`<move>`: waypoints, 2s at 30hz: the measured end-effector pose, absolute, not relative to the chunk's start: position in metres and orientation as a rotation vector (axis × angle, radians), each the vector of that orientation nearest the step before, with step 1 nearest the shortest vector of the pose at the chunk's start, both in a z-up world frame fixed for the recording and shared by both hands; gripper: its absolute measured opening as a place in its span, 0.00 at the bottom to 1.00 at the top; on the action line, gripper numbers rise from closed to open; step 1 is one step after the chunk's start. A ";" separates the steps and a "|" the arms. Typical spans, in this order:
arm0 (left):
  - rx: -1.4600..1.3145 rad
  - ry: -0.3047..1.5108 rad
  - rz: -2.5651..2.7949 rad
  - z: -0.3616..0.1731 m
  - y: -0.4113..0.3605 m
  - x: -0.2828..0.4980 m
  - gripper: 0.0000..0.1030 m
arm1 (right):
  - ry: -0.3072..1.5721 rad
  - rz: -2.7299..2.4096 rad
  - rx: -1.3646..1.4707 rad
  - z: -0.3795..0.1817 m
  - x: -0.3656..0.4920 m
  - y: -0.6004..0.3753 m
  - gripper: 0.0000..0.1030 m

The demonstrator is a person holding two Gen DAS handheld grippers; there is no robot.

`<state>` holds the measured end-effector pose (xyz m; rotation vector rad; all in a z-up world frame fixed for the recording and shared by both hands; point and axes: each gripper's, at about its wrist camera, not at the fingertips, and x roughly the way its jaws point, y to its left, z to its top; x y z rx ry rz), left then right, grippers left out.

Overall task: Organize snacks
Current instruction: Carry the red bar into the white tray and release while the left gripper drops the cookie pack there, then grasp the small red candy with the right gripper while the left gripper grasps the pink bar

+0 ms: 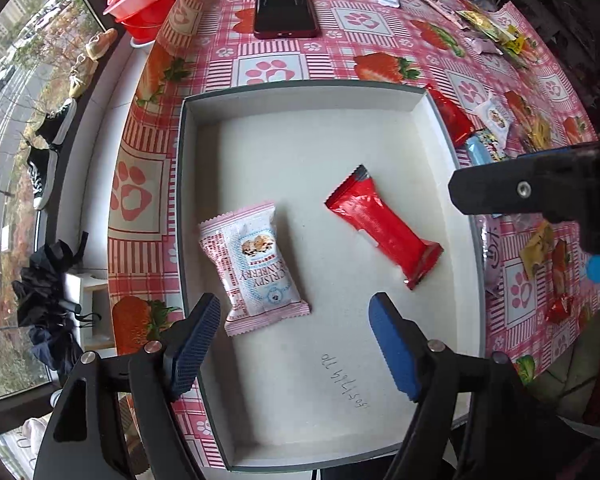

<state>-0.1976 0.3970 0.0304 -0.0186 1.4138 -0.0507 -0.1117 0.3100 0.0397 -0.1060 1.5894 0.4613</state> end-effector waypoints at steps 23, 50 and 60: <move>0.011 1.468 -0.205 0.036 0.178 -0.204 0.79 | 1.623 0.211 0.005 0.022 -0.120 0.001 0.98; 0.037 1.482 -0.101 0.009 0.179 -0.210 0.79 | 1.740 0.274 -0.050 -0.028 -0.165 -0.010 0.98; 0.046 1.478 -0.048 0.014 0.223 -0.187 0.79 | 1.649 0.559 -0.408 -0.034 -0.212 0.096 0.98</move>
